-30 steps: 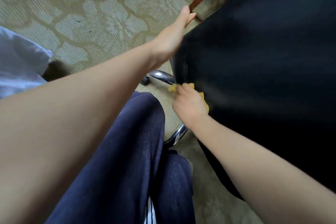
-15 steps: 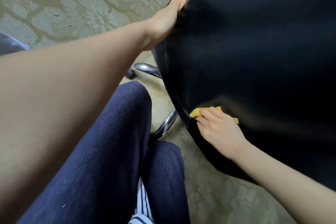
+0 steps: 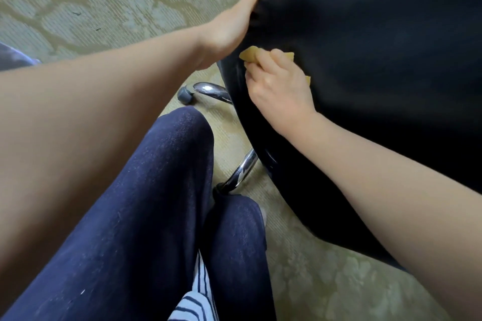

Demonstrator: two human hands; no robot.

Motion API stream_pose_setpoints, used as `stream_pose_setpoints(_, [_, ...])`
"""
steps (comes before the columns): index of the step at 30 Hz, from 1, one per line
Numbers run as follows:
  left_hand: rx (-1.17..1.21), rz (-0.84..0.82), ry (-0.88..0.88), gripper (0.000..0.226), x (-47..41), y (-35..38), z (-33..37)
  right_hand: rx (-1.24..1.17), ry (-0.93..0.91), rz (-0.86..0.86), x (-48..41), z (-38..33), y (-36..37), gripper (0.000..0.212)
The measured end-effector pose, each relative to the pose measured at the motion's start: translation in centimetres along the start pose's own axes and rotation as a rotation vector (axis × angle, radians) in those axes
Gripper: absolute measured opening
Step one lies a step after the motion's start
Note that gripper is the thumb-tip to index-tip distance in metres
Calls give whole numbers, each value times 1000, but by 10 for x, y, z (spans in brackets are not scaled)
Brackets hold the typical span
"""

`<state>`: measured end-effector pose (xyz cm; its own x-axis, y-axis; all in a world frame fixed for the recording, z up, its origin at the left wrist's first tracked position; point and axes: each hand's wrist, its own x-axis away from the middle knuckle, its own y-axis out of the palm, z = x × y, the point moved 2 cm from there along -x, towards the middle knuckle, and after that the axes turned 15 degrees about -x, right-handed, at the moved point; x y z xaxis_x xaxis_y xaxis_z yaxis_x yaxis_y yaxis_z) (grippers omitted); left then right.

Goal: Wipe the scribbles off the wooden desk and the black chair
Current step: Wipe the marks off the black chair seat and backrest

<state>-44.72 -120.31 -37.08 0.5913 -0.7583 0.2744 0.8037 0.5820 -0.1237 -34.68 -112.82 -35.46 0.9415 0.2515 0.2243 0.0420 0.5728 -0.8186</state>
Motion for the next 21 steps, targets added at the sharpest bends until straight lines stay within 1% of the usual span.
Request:
stream_pose_setpoints(2, [14, 2, -20, 69, -1, 5, -9, 26, -83, -48, 9, -13, 17, 16])
stream_pose_setpoints(5, [32, -20, -65, 92, 3, 7, -16, 6, -168, -126, 39, -31, 37, 21])
stream_pose_setpoints(7, [8, -35, -79, 98, 5, 7, -17, 22, -233, -217, 69, -42, 48, 27])
stream_pose_setpoints(9, [-22, -57, -81, 91, 5, 7, -16, 49, -278, -335, 100, -50, 51, 31])
stream_pose_setpoints(12, [-56, -55, -68, 65, 9, 3, -13, 38, -341, -533, 145, -59, 52, 27])
stream_pose_setpoints(14, [-100, -74, -77, 62, 16, -1, -9, 3, -375, -604, 163, -55, 46, 20])
stream_pose_setpoints(16, [-117, -71, -66, 59, 23, -3, -1, -37, -383, -601, 173, -44, 38, 11])
stream_pose_setpoints(17, [-114, -65, -51, 56, 27, -3, 2, -53, -370, -569, 174, -38, 31, 8])
stream_pose_setpoints(19, [-112, -58, -27, 55, 30, -4, 8, -55, -315, -468, 175, -26, 17, 9])
stream_pose_setpoints(21, [-128, -38, -3, 55, 31, -5, 11, -16, -248, -319, 165, -12, -2, 9])
